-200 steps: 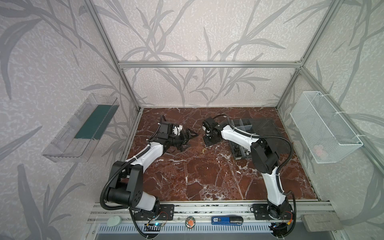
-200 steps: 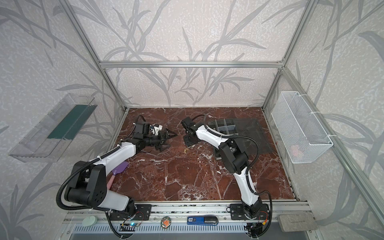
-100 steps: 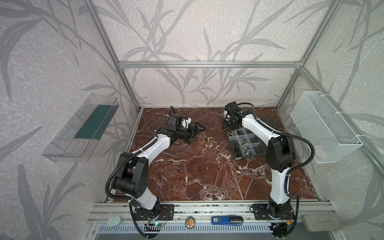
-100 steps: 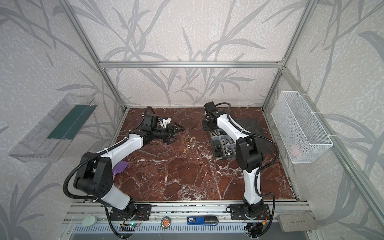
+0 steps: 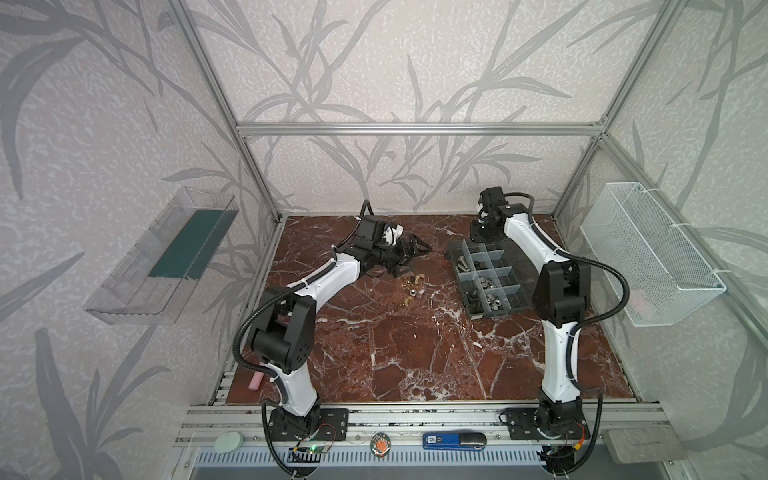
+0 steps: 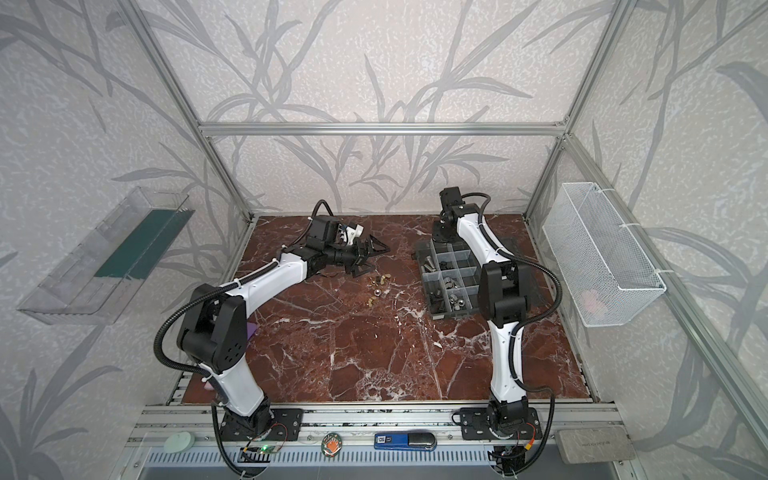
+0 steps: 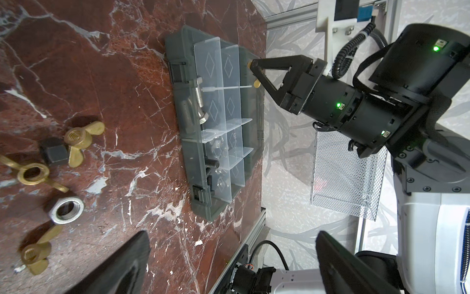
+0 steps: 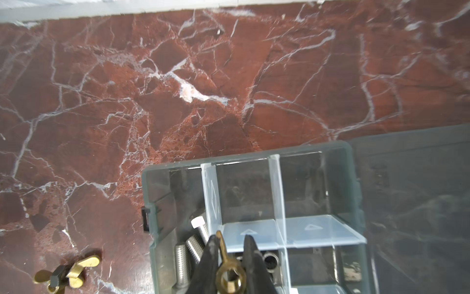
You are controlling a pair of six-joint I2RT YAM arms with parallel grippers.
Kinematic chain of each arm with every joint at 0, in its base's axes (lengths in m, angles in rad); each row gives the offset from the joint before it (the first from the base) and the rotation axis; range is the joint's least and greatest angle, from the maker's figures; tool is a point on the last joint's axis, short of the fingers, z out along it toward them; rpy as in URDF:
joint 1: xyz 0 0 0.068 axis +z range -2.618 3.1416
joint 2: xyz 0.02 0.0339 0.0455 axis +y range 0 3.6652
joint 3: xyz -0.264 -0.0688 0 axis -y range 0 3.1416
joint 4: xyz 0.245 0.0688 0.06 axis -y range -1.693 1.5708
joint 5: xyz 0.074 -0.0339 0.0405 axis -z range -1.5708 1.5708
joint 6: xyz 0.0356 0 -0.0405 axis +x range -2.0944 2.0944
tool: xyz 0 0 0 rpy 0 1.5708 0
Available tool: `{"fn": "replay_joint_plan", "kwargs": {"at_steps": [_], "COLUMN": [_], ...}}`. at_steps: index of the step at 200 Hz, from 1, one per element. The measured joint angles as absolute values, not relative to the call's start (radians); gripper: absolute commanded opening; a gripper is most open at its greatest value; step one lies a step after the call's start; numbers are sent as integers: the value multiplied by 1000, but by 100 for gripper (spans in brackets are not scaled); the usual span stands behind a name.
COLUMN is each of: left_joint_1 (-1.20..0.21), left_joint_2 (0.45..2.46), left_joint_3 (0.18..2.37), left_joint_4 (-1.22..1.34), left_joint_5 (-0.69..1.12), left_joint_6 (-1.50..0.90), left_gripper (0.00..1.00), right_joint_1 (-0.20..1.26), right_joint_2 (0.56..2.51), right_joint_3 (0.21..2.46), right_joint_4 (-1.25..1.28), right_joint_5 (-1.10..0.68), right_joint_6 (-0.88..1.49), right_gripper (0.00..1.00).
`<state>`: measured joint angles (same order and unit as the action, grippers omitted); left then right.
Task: Sort the screws and nuts into containers
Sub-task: Place the nut into the container.
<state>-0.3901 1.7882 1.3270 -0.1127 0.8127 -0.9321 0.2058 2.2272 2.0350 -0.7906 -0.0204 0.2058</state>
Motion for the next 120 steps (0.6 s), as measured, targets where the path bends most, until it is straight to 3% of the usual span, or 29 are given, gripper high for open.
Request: {"fn": "replay_joint_plan", "kwargs": {"at_steps": [70,120], "left_joint_1": [-391,-391], "left_joint_2": [1803,1803], "left_joint_3": [1327,1327], "left_joint_4": [-148,-162], "left_joint_5": [814,814], "left_joint_6": [-899,-884], "left_gripper": [100,100], "right_joint_1": [200,193], "right_joint_2": [2345,2371], "right_joint_3": [2127,2159], "right_joint_4": [-837,-863], "right_joint_5": [-27,-23], "right_joint_6": [204,196], "right_gripper": [19,32]}}
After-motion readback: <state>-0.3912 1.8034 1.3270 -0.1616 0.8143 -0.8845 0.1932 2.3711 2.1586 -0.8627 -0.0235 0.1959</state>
